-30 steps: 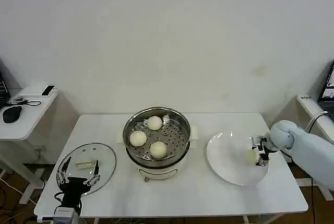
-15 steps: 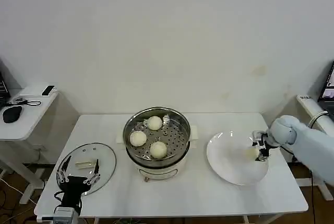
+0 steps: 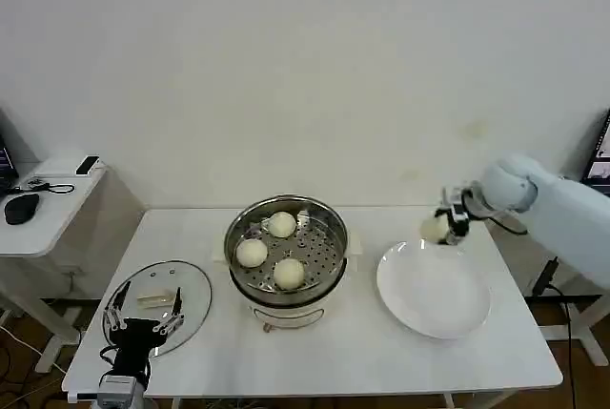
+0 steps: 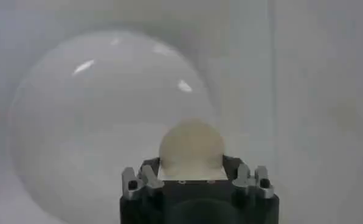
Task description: Take steamed baozi put them in steamer then cover it.
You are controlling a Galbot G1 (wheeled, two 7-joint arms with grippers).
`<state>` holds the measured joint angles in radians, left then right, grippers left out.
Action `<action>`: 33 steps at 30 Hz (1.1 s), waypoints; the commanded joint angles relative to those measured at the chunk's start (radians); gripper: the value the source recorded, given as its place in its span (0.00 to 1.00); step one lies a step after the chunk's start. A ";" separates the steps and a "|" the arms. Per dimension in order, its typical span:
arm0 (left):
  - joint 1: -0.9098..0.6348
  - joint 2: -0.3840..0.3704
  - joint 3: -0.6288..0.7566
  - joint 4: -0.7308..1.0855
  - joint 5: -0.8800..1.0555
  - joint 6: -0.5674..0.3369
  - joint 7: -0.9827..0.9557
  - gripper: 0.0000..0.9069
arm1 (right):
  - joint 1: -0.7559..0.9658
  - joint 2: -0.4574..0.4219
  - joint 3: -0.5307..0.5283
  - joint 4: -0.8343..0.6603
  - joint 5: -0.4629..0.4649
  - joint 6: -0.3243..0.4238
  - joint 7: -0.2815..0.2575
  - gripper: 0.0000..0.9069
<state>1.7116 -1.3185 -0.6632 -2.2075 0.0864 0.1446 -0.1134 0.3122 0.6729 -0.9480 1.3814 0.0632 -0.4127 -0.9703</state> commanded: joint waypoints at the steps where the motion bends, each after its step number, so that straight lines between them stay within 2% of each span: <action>1: -0.003 0.002 0.000 0.005 0.000 0.001 0.001 1.00 | 0.302 0.182 -0.199 0.047 0.243 -0.120 0.052 0.79; 9: -0.015 0.002 0.003 0.010 0.000 0.003 0.002 1.00 | 0.333 0.371 -0.259 0.034 0.439 -0.210 0.140 0.79; 13: -0.018 0.000 0.002 0.010 0.001 0.003 0.002 1.00 | 0.290 0.454 -0.248 0.019 0.568 -0.268 0.225 0.79; 15: -0.017 -0.001 0.001 0.010 0.000 0.002 0.002 1.00 | 0.271 0.477 -0.249 0.017 0.603 -0.290 0.256 0.79; 21: -0.016 -0.004 -0.001 0.007 -0.001 0.002 0.002 1.00 | 0.204 0.516 -0.262 -0.015 0.564 -0.314 0.279 0.79; 33: -0.018 -0.006 -0.005 0.004 -0.004 0.002 0.002 1.00 | 0.124 0.480 -0.292 -0.045 0.474 -0.314 0.275 0.79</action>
<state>1.6934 -1.3243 -0.6692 -2.2030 0.0822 0.1467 -0.1115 0.4742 1.1209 -1.2184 1.3477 0.5395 -0.7002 -0.7230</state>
